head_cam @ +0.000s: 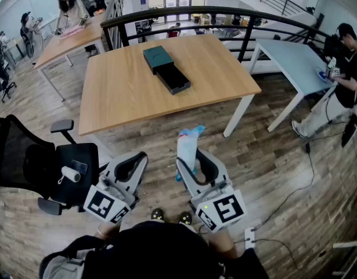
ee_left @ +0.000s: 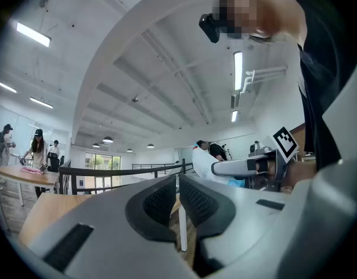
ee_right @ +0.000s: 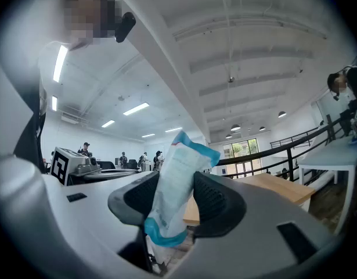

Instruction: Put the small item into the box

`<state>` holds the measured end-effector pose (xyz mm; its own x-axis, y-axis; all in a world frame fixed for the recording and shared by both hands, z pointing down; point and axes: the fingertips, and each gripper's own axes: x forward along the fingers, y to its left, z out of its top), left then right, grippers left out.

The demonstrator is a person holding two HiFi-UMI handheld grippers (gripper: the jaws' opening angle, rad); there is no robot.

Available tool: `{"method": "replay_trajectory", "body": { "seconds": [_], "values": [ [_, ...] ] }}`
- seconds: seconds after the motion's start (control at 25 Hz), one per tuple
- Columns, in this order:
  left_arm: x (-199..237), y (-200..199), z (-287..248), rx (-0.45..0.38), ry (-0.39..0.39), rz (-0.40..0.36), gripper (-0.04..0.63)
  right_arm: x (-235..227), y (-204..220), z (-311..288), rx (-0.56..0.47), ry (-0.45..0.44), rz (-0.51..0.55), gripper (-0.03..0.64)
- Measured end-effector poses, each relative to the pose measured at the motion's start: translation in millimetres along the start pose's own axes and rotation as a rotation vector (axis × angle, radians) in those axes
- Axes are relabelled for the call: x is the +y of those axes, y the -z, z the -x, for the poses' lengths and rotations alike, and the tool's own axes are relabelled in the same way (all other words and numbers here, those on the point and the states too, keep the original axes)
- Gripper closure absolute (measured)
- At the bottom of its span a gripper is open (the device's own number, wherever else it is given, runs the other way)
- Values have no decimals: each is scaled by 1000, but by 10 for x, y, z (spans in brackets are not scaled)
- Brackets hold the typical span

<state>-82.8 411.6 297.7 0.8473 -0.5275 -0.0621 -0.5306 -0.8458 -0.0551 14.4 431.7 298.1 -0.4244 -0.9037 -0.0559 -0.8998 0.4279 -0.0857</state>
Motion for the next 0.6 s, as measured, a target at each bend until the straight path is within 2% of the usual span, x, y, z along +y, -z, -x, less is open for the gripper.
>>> {"method": "replay_trajectory", "body": {
  "seconds": [0.6],
  "values": [
    [-352,-41,-197,6,-11,-7,569,-239,-60,300,-13,-26,-34,428]
  ]
}}
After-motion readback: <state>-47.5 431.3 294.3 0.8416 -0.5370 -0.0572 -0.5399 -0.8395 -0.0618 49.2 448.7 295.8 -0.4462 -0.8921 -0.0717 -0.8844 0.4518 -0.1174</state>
